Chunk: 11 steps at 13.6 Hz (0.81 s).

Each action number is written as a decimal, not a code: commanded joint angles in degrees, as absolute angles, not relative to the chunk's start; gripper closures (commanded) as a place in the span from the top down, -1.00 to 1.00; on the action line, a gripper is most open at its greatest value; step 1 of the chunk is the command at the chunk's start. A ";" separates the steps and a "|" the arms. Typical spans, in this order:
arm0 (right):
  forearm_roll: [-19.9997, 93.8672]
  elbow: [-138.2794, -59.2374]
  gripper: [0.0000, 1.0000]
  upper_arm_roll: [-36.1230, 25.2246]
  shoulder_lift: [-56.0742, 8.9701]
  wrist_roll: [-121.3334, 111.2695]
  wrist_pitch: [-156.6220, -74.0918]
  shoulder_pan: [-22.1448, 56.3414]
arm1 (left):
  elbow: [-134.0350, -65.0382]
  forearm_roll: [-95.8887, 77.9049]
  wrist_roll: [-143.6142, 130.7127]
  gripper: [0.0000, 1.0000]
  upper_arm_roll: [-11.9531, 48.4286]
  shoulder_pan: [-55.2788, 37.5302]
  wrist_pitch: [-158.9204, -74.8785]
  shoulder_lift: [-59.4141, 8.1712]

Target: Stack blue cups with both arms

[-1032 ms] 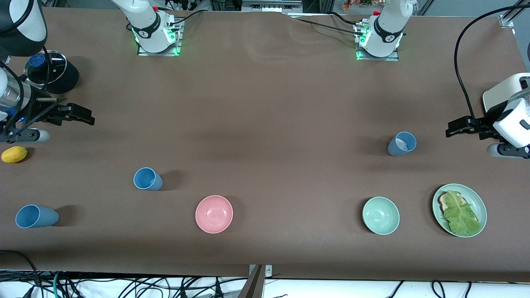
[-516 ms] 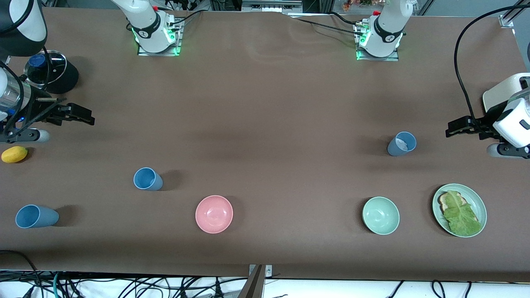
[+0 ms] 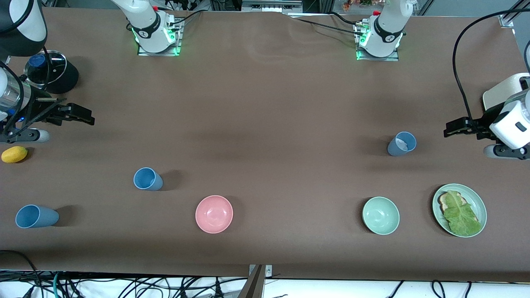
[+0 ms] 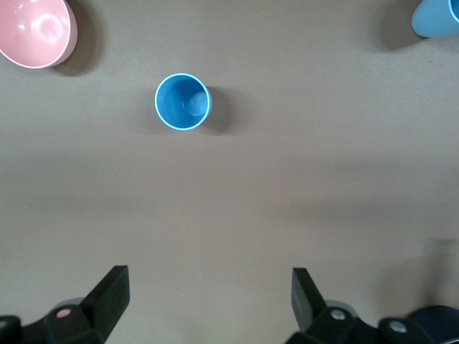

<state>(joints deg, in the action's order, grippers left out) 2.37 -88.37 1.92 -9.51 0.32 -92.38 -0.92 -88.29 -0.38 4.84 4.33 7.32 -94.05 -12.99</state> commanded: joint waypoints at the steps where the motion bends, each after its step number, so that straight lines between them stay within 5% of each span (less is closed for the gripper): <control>1: 2.28 -87.72 1.00 2.11 -10.19 0.97 -93.77 -1.23 | -97.78 2.53 5.01 1.00 4.48 8.35 -101.66 -9.51; 5: 2.46 -87.71 1.00 2.11 -10.28 1.05 -97.29 -0.97 | -117.02 2.81 5.10 1.00 4.48 9.84 -117.73 -2.04; 11: 0.97 -87.63 1.00 2.46 -14.84 0.26 -100.28 0.17 | -131.98 2.81 5.18 1.00 4.48 11.07 -135.23 -2.81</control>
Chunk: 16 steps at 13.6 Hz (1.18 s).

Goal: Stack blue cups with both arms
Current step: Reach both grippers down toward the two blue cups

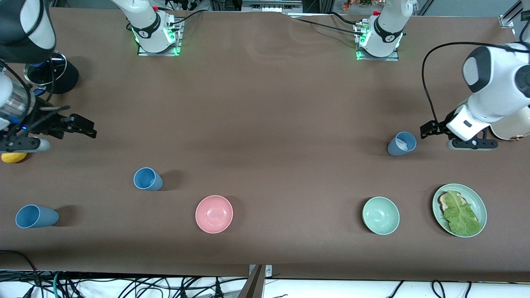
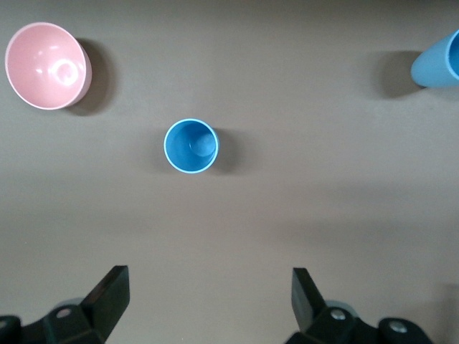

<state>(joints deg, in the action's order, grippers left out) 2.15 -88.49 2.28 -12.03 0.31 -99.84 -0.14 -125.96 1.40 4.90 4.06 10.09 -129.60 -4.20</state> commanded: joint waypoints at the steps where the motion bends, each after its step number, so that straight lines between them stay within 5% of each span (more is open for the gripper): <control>1: -1.03 -87.63 1.00 2.46 -15.38 0.52 -100.37 1.13 | -133.58 2.81 5.19 1.00 4.48 11.16 -137.09 -2.99; 10: -2.55 -87.37 1.00 2.29 -25.12 -1.05 -107.30 0.79 | -131.48 2.37 5.10 1.00 4.48 11.07 -138.16 -11.25; 11: -2.64 -87.19 1.00 2.37 -26.53 -0.88 -108.45 1.05 | -131.48 2.29 5.10 0.71 4.48 10.99 -138.16 -11.42; 14: -2.29 -84.22 1.00 2.37 -33.02 -0.26 -112.40 1.14 | -131.31 2.29 5.01 -0.86 4.48 10.72 -138.16 -12.56; 16: -2.11 -78.43 1.00 2.46 -38.12 -0.53 -113.21 1.23 | -130.43 2.20 4.92 -1.00 4.48 10.72 -138.08 -13.44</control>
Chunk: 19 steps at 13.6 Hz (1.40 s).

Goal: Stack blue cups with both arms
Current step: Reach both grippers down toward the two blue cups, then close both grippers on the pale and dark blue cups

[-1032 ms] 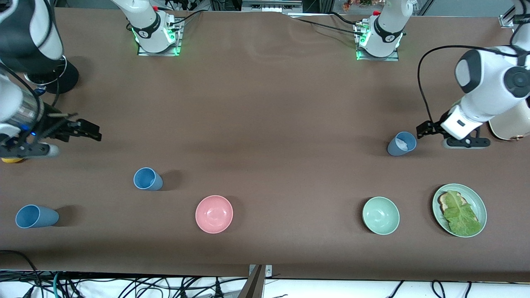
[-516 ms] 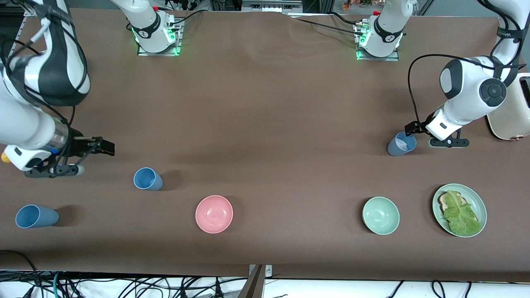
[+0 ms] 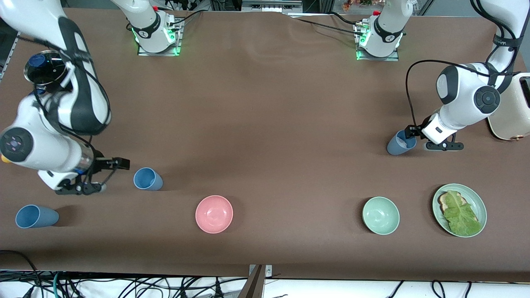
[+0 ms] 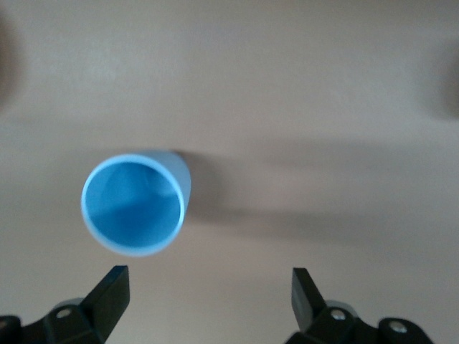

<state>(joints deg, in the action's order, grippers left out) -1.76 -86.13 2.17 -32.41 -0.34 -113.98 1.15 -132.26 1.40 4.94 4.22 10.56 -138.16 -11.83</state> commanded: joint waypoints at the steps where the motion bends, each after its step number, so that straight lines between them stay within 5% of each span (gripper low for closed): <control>1: -2.11 -77.35 1.00 2.46 -39.10 -0.53 -113.20 1.40 | -129.47 2.11 4.66 -1.00 4.48 10.72 -137.90 -13.88; 6: -2.11 -75.94 0.98 2.46 -41.83 2.27 -113.91 2.63 | -126.92 1.67 0.10 -1.00 5.36 8.97 -137.03 -14.68; 11: 1.22 -76.55 0.88 2.46 -42.28 2.90 -113.12 2.46 | -124.01 1.67 -14.03 -1.00 15.10 8.79 -133.86 -14.15; 16: 1.76 -78.31 0.61 2.46 -42.19 2.81 -113.03 1.85 | -116.48 1.76 -37.31 -1.00 27.84 5.29 -133.86 -19.66; 19: 1.93 -79.54 0.37 2.46 -42.27 2.73 -113.12 1.23 | -109.44 2.63 -46.56 -1.00 27.69 -3.23 -133.86 -25.64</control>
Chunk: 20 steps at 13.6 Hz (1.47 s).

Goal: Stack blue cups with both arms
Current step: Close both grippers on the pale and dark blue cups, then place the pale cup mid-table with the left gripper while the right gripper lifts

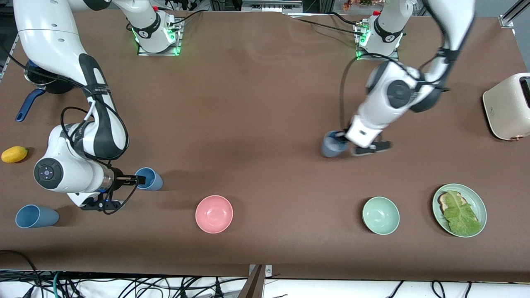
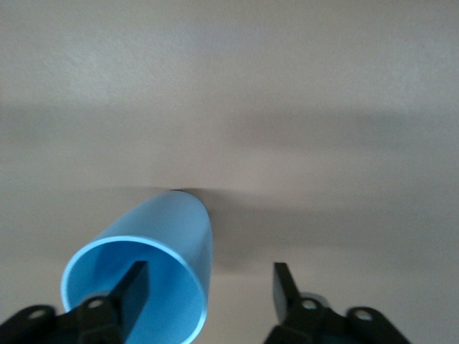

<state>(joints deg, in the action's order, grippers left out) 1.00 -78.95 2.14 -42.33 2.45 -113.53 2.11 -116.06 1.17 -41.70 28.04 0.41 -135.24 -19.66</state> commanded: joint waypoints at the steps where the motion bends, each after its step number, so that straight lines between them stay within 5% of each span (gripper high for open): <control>1: 1.93 -79.89 0.21 2.46 -42.28 2.72 -113.20 1.14 | -107.77 2.64 -47.54 -1.00 27.51 -5.43 -133.94 -27.75; 6: 4.56 -80.24 -0.92 2.46 -42.19 2.72 -112.33 1.41 | -105.12 6.68 -49.39 -1.00 26.63 -9.05 -134.30 -31.55; 7: 5.79 -80.24 -1.00 2.46 -42.19 2.99 -111.63 1.58 | -105.12 6.68 -49.39 -0.98 26.63 -9.05 -134.30 -31.55; 8: 6.24 -79.98 -1.00 2.46 -42.10 2.90 -111.53 1.58 | -105.03 6.77 -49.31 -0.35 26.63 -8.88 -134.30 -31.55; 9: 6.41 -79.63 -1.00 2.46 -41.93 2.99 -111.53 1.67 | -104.59 6.77 -49.22 -0.12 26.54 -8.79 -134.04 -31.38; 11: 6.33 -77.36 -1.00 2.55 -41.75 4.39 -109.18 2.28 | -102.58 6.86 -49.22 0.90 26.54 -8.18 -131.33 -31.03; 15: 6.33 -69.36 -1.00 2.63 -41.75 7.97 -101.97 5.97 | -93.97 7.03 -48.43 1.00 26.37 -6.33 -118.77 -30.50; 20: 6.33 -62.59 -1.00 3.08 -41.66 27.80 -95.37 17.19 | -90.88 6.15 -38.62 1.00 26.80 2.26 -113.30 -28.40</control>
<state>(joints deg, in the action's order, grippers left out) 6.07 -64.92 3.33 -41.40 19.76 -97.61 12.42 -91.17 5.42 -43.66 26.17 -2.10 -115.74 -29.88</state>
